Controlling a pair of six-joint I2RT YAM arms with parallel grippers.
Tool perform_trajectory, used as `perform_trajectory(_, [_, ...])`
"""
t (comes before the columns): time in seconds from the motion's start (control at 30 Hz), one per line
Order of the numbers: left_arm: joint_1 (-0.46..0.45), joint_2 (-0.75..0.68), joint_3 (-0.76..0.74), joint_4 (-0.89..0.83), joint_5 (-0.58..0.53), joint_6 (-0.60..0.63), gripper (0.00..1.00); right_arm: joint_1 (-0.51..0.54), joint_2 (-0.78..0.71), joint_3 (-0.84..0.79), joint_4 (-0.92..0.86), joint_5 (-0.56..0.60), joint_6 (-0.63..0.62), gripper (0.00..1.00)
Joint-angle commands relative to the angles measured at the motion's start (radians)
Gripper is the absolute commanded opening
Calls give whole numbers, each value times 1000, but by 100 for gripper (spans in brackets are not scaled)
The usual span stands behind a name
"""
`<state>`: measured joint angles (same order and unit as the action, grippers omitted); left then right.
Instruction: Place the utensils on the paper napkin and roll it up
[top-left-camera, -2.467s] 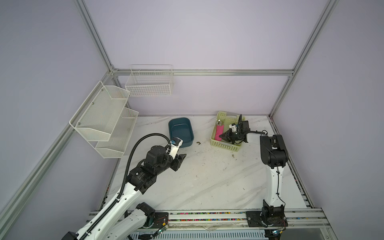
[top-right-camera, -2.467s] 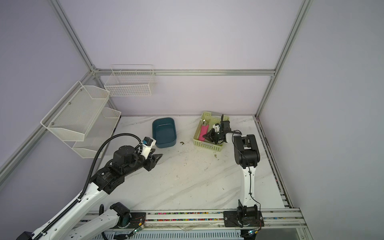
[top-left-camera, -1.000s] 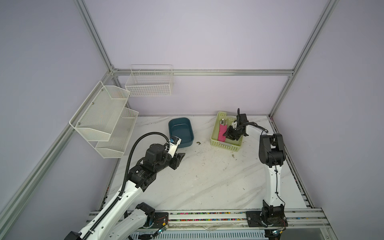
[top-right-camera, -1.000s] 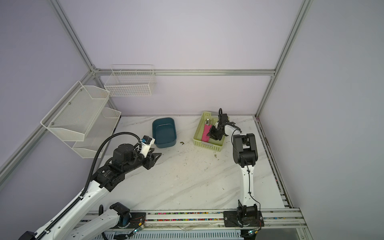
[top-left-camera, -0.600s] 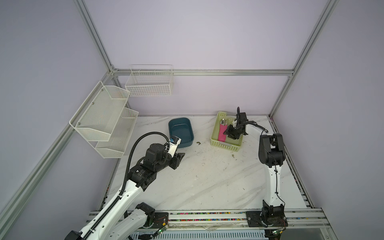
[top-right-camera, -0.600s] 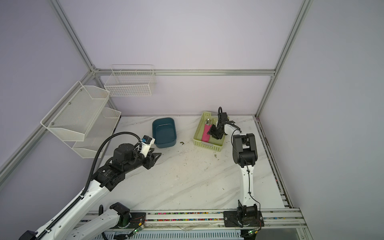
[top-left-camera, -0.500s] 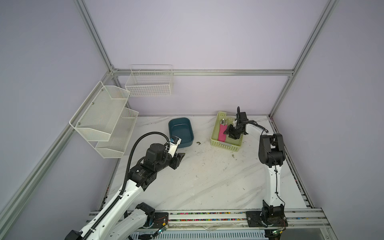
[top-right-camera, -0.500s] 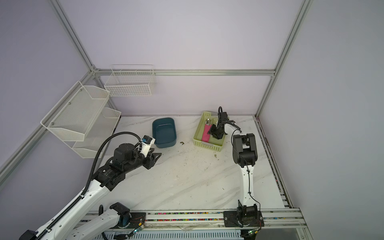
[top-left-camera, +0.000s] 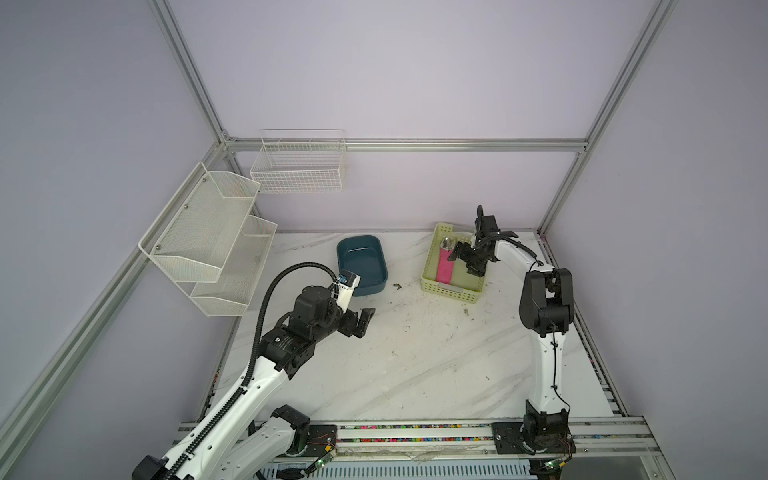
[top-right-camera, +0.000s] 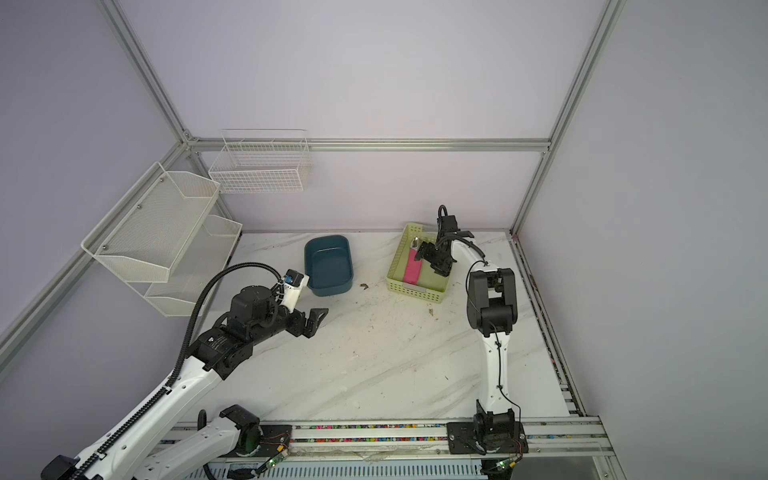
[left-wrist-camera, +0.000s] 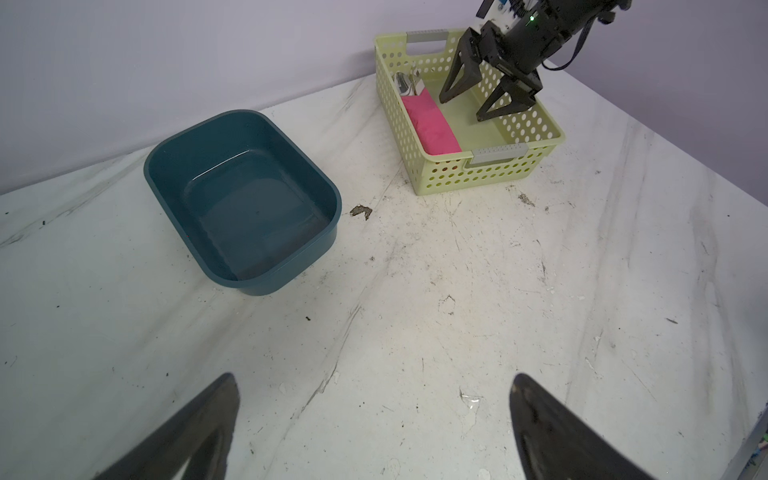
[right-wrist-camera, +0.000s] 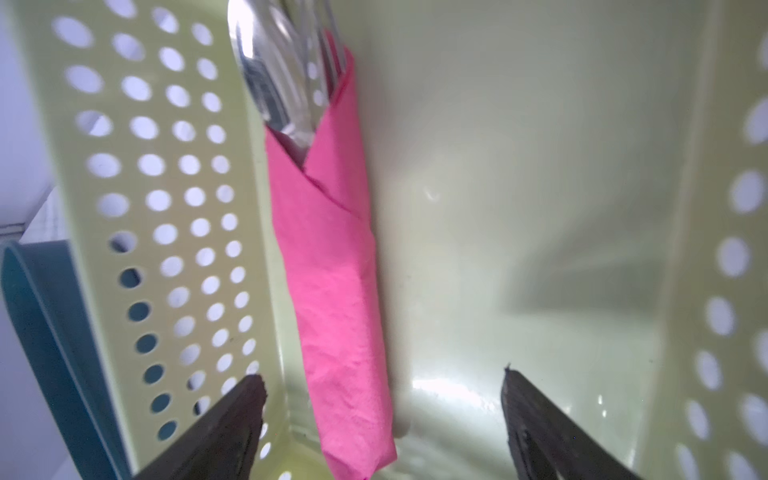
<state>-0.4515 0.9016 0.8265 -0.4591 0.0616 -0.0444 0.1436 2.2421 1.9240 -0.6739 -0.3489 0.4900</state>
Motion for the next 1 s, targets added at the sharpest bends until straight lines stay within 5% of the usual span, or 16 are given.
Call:
perform_trajectory(0.0, [6, 6, 0, 27, -57, -35, 100, -14, -102, 54, -74, 31, -38, 97])
perform_trajectory(0.27, [7, 18, 7, 54, -242, -126, 100, -76, -274, 10, -75, 81, -180, 97])
perform_trajectory(0.57, [56, 69, -93, 164, -551, -195, 100, -191, -503, -305, 145, 340, -249, 97])
perform_trajectory(0.73, [101, 90, -215, 329, -620, -185, 100, -211, -695, -701, 511, 425, -206, 97])
perform_trajectory(0.97, [186, 153, -335, 514, -666, -127, 99, -209, -847, -1203, 1120, 552, -326, 97])
